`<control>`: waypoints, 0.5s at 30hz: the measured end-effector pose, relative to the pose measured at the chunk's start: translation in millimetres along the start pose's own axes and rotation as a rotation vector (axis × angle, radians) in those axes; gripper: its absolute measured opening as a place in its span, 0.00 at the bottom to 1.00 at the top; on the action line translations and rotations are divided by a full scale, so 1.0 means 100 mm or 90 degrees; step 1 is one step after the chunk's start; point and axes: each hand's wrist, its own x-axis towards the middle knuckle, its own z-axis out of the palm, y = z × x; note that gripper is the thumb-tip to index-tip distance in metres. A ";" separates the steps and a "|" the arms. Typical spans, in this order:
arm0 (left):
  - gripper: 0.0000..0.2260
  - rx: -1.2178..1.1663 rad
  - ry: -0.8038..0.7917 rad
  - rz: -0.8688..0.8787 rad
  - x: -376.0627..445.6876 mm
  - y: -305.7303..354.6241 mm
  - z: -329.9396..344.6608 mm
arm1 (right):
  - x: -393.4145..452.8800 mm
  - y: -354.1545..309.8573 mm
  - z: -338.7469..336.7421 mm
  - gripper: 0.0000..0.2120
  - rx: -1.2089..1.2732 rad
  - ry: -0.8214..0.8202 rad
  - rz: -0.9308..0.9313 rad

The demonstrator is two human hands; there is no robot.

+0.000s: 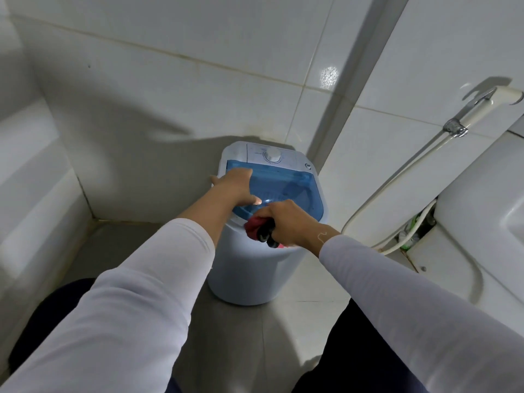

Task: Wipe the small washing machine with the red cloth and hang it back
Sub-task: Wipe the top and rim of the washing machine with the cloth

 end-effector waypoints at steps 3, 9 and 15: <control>0.37 -0.080 0.067 -0.020 -0.12 -0.06 0.02 | 0.00 0.21 -0.18 0.25 0.085 -0.091 0.028; 0.39 -0.338 0.238 -0.103 -0.52 -0.22 0.33 | -0.05 0.75 -0.48 0.21 0.539 -0.186 0.123; 0.54 -0.495 0.223 -0.244 -1.00 0.10 0.79 | 0.10 1.04 -0.68 0.12 0.792 -0.269 0.158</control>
